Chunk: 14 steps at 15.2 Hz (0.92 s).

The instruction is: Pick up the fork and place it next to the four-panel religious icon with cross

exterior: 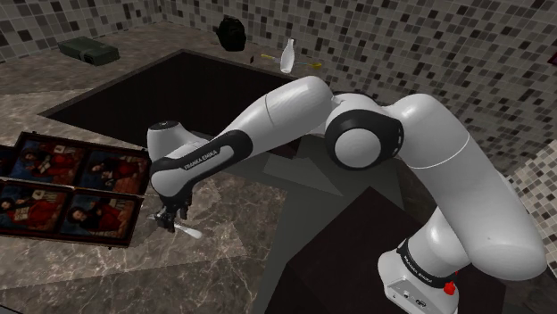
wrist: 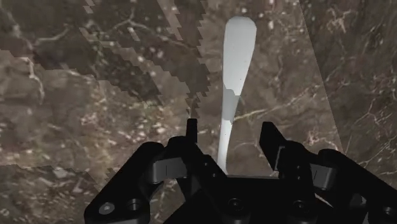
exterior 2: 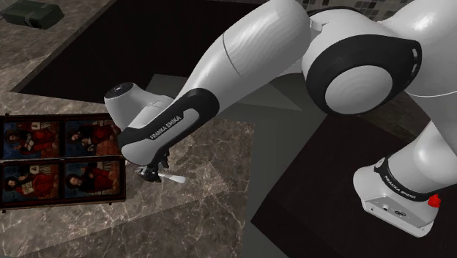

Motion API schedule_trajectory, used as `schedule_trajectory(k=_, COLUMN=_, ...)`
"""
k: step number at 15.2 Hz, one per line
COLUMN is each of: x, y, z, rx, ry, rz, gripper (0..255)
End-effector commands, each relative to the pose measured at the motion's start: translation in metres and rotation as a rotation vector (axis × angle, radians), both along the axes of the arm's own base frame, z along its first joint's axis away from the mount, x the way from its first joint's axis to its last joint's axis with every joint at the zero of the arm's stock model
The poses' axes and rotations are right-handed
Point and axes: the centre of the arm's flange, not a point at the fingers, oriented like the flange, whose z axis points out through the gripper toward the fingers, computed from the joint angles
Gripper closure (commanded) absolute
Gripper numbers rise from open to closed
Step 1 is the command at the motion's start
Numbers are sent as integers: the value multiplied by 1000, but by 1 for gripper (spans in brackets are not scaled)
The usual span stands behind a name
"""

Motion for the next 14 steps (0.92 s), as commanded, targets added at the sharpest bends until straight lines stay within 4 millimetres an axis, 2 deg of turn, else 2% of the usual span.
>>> schedule_trajectory(k=1, x=0, y=0, z=-1, rx=-1, ry=2, rz=0, gripper=0)
schedule_trajectory(k=5, x=0, y=0, z=-1, rx=-1, ry=2, rz=0, gripper=0)
schedule_trajectory(k=9, x=9, y=-7, z=48, rx=-1, ry=2, rz=0, gripper=0)
schedule_trajectory(k=14, x=9, y=-7, z=48, rx=-1, ry=2, rz=0, gripper=0)
